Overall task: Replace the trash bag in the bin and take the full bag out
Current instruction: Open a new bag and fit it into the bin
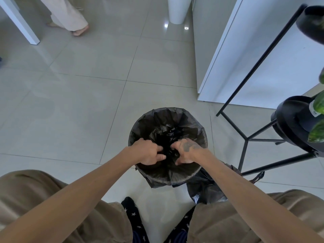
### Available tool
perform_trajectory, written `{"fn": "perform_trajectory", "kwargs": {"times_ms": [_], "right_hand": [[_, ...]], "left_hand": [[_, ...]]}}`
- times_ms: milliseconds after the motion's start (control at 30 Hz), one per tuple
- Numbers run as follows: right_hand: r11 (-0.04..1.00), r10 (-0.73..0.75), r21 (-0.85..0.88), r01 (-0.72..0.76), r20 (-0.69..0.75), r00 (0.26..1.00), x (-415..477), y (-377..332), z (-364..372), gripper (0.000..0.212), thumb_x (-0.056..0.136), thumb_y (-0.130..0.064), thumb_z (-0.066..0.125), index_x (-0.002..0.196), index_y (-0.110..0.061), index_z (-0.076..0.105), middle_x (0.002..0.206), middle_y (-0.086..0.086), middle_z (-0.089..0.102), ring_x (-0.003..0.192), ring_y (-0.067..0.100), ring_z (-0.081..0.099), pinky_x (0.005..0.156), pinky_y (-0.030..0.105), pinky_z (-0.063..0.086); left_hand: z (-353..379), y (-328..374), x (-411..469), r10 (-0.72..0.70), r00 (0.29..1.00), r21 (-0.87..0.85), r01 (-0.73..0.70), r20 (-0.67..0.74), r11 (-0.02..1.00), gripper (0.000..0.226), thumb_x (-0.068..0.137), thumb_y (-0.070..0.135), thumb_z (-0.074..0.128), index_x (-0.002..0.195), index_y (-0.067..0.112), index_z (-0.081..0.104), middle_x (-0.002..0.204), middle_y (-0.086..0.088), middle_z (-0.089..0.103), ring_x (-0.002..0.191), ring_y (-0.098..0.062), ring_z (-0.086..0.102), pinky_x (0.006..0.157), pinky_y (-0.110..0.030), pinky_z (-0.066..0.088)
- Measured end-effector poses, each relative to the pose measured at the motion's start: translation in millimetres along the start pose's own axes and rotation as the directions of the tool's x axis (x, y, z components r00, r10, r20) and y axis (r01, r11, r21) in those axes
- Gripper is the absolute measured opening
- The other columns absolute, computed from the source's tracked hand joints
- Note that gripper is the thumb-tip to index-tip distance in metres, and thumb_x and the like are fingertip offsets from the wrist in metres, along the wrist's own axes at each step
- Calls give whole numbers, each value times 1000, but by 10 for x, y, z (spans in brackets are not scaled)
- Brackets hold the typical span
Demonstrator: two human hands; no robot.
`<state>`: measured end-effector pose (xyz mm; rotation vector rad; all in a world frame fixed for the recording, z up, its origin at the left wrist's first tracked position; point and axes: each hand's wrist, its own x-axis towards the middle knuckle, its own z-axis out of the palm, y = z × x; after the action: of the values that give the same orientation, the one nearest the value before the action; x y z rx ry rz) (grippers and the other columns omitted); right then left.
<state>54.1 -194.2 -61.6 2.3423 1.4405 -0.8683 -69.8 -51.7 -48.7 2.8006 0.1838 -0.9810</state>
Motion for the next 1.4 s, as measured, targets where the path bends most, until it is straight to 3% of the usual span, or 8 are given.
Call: {"fn": "perform_trajectory", "kwargs": {"times_ms": [133,233,333,533,767,1033,1200,1400], "right_hand": [[992,-4,120,35,-250,968,-165,57,-61,74,89,-40,68,152,-17,37,160,5,35,150,23,25,123,39,15],[968,170,247,-41,-530,831,-430,130,-82,56,93,-38,63,143,-17,49,144,5,52,134,27,45,114,41,34],[928,351,337,-160,-645,679,-734,143,26,44,96,-42,56,131,-16,53,122,7,57,111,29,57,91,40,49],[686,627,660,-306,-323,709,-1051,43,284,71,96,-54,49,148,-10,26,122,20,62,105,39,63,83,44,48],[505,721,806,-309,-197,664,-999,-164,540,56,94,-63,45,117,-13,35,110,14,64,99,37,65,86,48,54],[-8,703,995,-99,75,707,-933,-167,607,31,91,-38,68,96,-12,53,107,10,63,87,21,66,59,39,64],[-141,684,990,27,77,725,-858,-135,593,17,94,-26,67,94,-12,56,106,12,69,92,26,70,69,46,64],[-155,684,984,91,40,728,-789,85,333,17,97,-20,62,87,-15,50,107,11,71,92,26,72,73,46,64]], "left_hand": [[-87,-99,-184,-43,924,-191,-33,-380,981,49,97,53,48,134,22,55,125,-3,67,117,-28,61,91,-43,52],[-84,-138,-323,-238,824,-294,92,-513,951,45,95,54,52,125,21,60,113,-2,66,107,-26,62,83,-40,53],[30,-176,-402,-424,698,-439,172,-578,882,47,92,58,55,121,21,62,105,-3,65,98,-27,63,77,-38,52],[322,-126,-556,-674,564,-680,249,-477,690,62,82,70,60,107,14,51,95,-4,60,89,-34,62,66,-36,42],[601,-1,-610,-791,544,-877,190,-280,441,71,76,69,69,107,15,36,91,-6,57,80,-30,56,67,-39,48],[722,-74,-495,-771,611,-975,-6,-180,223,65,72,75,66,87,14,52,84,-8,66,72,-28,69,66,-52,62],[710,-59,-414,-756,630,-984,-94,-175,149,42,87,48,70,89,10,51,94,-17,65,84,-35,67,70,-56,61],[398,-36,-264,-747,623,-973,-149,-231,177,40,91,41,68,90,7,49,93,-19,62,84,-37,67,62,-47,63]]}}
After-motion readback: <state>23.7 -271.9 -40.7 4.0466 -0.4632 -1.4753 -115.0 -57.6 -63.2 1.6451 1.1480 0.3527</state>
